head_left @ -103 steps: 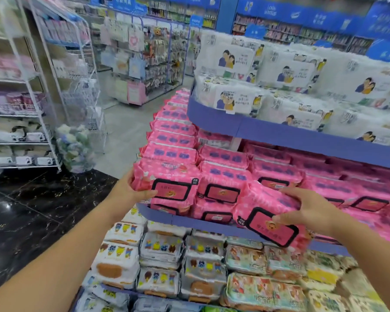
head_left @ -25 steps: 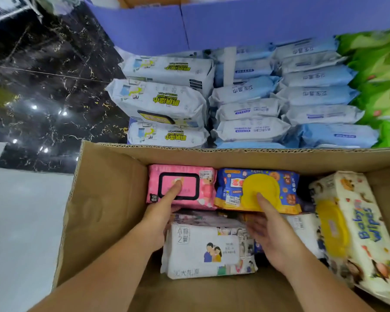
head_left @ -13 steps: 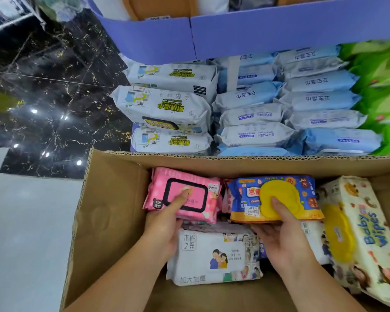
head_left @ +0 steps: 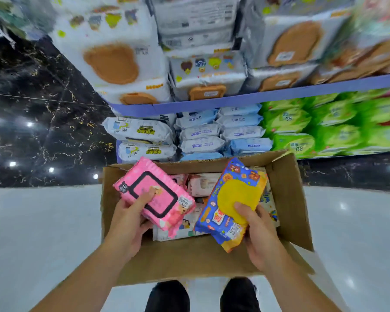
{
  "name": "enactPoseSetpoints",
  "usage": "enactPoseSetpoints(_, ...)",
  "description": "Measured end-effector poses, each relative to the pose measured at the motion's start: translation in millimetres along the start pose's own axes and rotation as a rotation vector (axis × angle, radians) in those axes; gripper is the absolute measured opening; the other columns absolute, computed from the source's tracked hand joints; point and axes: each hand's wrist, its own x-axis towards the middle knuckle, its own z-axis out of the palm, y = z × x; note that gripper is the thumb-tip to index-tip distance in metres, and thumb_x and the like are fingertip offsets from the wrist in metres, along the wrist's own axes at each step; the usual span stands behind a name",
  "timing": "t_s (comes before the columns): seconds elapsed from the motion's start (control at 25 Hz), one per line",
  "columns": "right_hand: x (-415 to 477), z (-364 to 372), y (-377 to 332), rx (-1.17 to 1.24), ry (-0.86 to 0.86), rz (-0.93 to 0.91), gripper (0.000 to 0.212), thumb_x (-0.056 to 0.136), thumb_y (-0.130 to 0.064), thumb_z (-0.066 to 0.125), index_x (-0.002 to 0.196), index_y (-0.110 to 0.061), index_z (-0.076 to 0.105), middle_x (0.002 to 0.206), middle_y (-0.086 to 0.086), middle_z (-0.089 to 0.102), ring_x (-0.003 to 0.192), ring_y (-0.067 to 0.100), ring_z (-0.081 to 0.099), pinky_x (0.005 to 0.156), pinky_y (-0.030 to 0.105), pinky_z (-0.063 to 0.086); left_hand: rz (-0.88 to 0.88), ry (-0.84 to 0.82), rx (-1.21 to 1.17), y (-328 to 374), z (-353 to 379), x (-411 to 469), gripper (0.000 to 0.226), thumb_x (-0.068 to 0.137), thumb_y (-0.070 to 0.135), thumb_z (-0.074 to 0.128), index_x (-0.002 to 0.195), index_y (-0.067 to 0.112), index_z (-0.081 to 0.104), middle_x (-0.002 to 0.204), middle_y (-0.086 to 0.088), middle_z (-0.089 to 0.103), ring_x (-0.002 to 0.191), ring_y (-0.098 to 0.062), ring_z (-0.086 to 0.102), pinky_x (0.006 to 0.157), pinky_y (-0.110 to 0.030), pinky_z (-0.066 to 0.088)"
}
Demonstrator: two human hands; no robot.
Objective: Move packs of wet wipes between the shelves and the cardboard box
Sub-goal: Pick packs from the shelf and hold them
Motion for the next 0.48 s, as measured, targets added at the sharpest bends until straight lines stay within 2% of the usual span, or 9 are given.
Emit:
enactPoseSetpoints(0.12,-70,2,-53,-0.048,-0.037,-0.068,0.036,0.086,-0.013,0.072,0.12,-0.015,0.062,0.111,0.008,0.076,0.094,0.032,0.075,0.069,0.04,0.063,0.067,-0.084,0.046,51,25,-65,0.039,0.079,0.024,0.077,0.117,0.018,0.068,0.111,-0.008,0.078,0.101,-0.025,0.075,0.093,-0.05,0.057)
enactPoseSetpoints(0.2,-121,9,-103,-0.07,-0.047,-0.151,0.038,0.083,-0.012,0.076,0.118,-0.013,0.063,0.107,0.011,0.077,0.088,0.033,0.076,0.068,0.042,0.063,0.14,-0.139,0.041,98,50,-113,0.027,0.081,0.018,0.077,0.107,0.02,0.068,0.102,-0.005,0.08,0.088,-0.02,0.077,0.078,-0.041,0.062)
enactPoseSetpoints(0.28,-171,11,-143,-0.088,-0.046,-0.246,0.047,0.072,-0.013,0.081,0.116,-0.011,0.063,0.107,0.014,0.077,0.082,0.031,0.076,0.065,0.041,0.062,0.199,-0.182,0.051,137,69,-158,0.047,0.069,0.025,0.083,0.112,0.014,0.067,0.102,-0.007,0.079,0.086,-0.022,0.078,0.075,-0.039,0.063)
enactPoseSetpoints(0.36,-226,13,-184,-0.085,-0.048,-0.337,0.05,0.071,-0.014,0.082,0.117,-0.011,0.063,0.109,0.014,0.076,0.085,0.033,0.076,0.068,0.043,0.062,0.257,-0.231,0.046,180,86,-195,0.073,0.061,0.03,0.086,0.127,0.008,0.06,0.11,-0.012,0.077,0.09,-0.024,0.077,0.072,-0.04,0.063)
enactPoseSetpoints(0.48,-290,9,-243,-0.08,-0.051,-0.456,0.06,0.065,-0.017,0.087,0.119,-0.01,0.062,0.109,0.015,0.076,0.089,0.037,0.075,0.068,0.044,0.062,0.364,-0.316,0.017,242,120,-241,0.088,0.055,0.034,0.089,0.132,0.019,0.049,0.118,-0.014,0.074,0.091,-0.027,0.076,0.063,-0.033,0.06)
